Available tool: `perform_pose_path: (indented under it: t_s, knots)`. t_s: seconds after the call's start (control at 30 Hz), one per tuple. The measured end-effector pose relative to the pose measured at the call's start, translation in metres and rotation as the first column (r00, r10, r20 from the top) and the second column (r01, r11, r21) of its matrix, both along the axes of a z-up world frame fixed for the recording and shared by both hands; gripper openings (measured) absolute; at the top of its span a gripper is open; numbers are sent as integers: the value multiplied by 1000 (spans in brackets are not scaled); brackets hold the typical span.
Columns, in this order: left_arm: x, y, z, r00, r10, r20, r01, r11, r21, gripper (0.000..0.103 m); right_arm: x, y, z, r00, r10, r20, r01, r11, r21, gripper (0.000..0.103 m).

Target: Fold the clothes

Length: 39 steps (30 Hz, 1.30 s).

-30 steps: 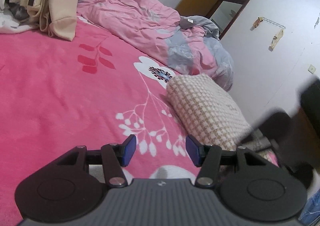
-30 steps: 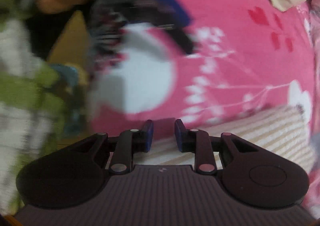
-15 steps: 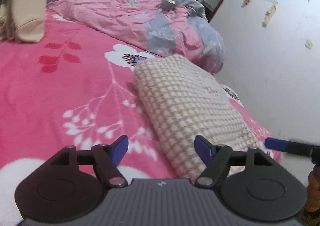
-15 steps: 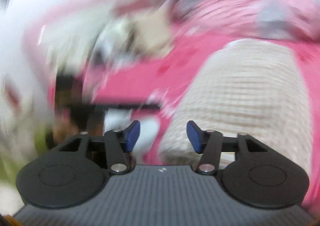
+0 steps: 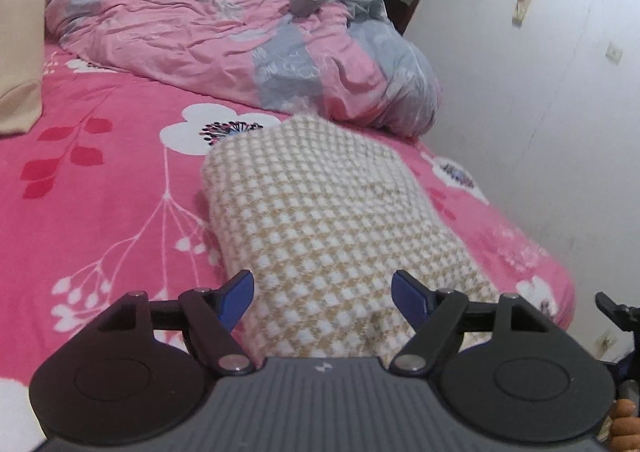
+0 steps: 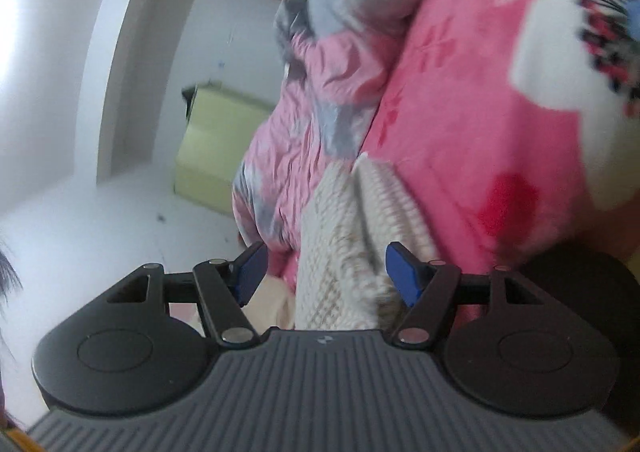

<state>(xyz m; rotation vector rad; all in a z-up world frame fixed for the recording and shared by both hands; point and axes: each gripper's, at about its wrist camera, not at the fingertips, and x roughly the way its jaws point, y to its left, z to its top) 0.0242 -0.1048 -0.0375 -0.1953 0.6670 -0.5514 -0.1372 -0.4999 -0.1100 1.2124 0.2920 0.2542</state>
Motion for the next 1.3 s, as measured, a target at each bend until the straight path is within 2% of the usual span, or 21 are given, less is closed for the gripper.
perform_pose_path:
  t_s: [0.2,0.3,0.4,0.53,0.67,0.73,0.8,0.83,0.9,1.0,1.07,1.17,1.3]
  knots:
    - [0,-18,0,999,33,16,-34,997,68,77,7,4,-20,997,77,21,-77,996,42,62]
    - [1,-23,-2,999,45,21,-46,995,89,78,17,17,-14,991,135,-4,-135,990,-39,62]
    - [3,-27,-2,998,55,27,-58,992,108,80,31,31,-12,985,160,-66,-168,975,-144,57]
    - [6,-33,-3,997,64,31,-67,989,133,81,45,37,-15,984,150,-99,-167,966,-199,43]
    - [6,-37,-3,997,72,37,-76,986,150,82,53,33,-19,988,133,-73,-146,968,-205,20]
    - [6,-38,-3,997,73,39,-78,985,154,82,50,33,-16,991,127,-29,-130,968,-215,18]
    - [5,-39,-3,996,75,41,-80,984,158,82,47,34,-10,991,124,44,-110,964,-243,17]
    - [5,-39,-3,996,76,42,-81,984,160,82,47,34,-9,991,126,46,-110,960,-258,17]
    - [4,-40,-3,996,76,44,-82,983,162,82,49,32,-18,993,121,3,-116,960,-255,17]
    - [1,-42,-3,996,68,61,-78,982,174,82,55,24,-39,991,121,-52,-129,978,-165,17]
    - [1,-41,-3,996,67,65,-77,982,171,82,50,23,-38,992,116,-53,-123,982,-146,21]
    - [1,-38,-3,996,70,61,-78,986,145,82,42,25,-25,994,94,-58,-104,972,-213,25]
    - [-1,-31,-4,996,65,57,-71,992,106,81,27,28,-6,996,71,-55,-86,938,-336,28]
